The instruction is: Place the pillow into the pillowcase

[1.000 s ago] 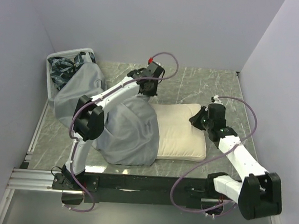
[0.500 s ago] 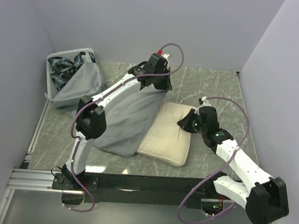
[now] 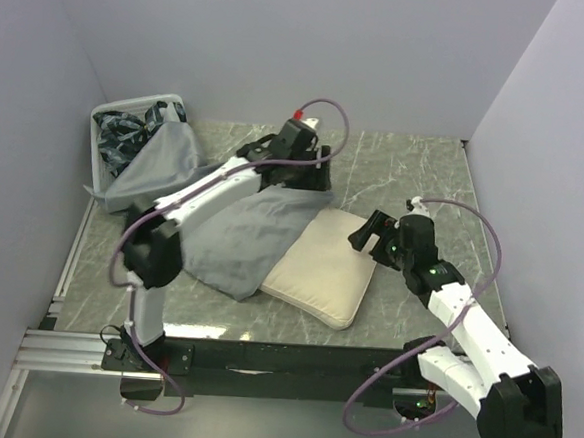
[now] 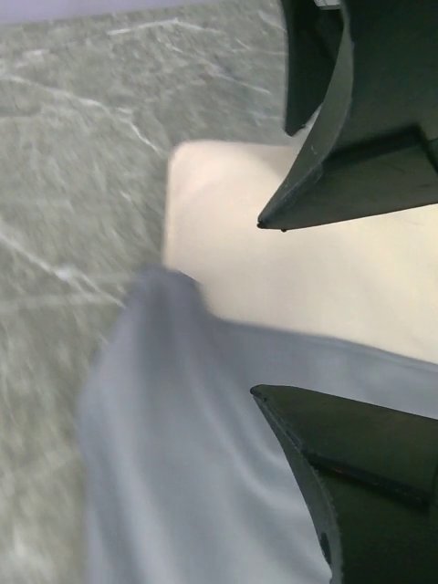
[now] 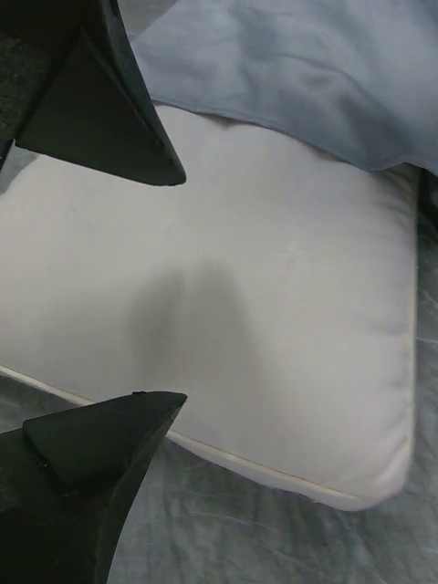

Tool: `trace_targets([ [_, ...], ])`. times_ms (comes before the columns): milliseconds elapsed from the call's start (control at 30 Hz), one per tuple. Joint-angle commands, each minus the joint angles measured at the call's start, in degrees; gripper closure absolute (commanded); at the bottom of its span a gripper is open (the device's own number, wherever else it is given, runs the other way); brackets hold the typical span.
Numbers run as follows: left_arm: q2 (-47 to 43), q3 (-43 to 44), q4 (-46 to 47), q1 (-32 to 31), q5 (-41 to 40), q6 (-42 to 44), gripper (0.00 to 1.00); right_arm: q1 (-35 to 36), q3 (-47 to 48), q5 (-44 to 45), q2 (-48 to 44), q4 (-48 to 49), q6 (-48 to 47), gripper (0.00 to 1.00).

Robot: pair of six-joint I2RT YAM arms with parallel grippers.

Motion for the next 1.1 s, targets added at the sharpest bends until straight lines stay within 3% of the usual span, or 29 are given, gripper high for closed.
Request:
trace_targets([
  [0,-17.4,-15.9,0.7,0.0,-11.4,-1.0,0.25,0.3,-6.0,-4.4,-5.6,-3.7,1.5,0.00],
  [133,-31.2,-29.6,-2.0,0.0,-13.5,-3.1,0.23,5.1,-9.5,-4.7,-10.9,-6.7,1.5,0.00],
  [233,-39.6,-40.3,-2.1,-0.7,-10.2,-5.3,0.21,10.7,-10.4,-2.8,-13.7,-9.0,2.9,0.00],
  [367,-46.1,-49.6,-2.1,-6.6,-7.5,-9.8,0.19,15.6,-11.2,-0.1,-16.6,-10.5,5.4,0.00],
  [533,-50.0,-59.4,-2.8,-13.0,-7.8,-17.0,0.24,16.8,-14.3,-2.3,-18.9,-8.6,6.8,0.00],
  [700,-52.7,-66.3,-3.7,-15.3,-12.3,-22.3,0.28,16.8,-12.8,0.2,-20.6,-11.2,7.0,0.00],
  [800,-51.1,-69.4,0.8,-15.7,-13.3,-22.8,0.29,16.9,-12.7,-0.1,-20.5,-10.7,6.7,0.00],
  [1067,-46.1,-74.4,8.2,-17.4,-31.9,-29.7,0.30,17.2,-14.6,-0.4,-20.5,-7.0,7.0,0.00],
])
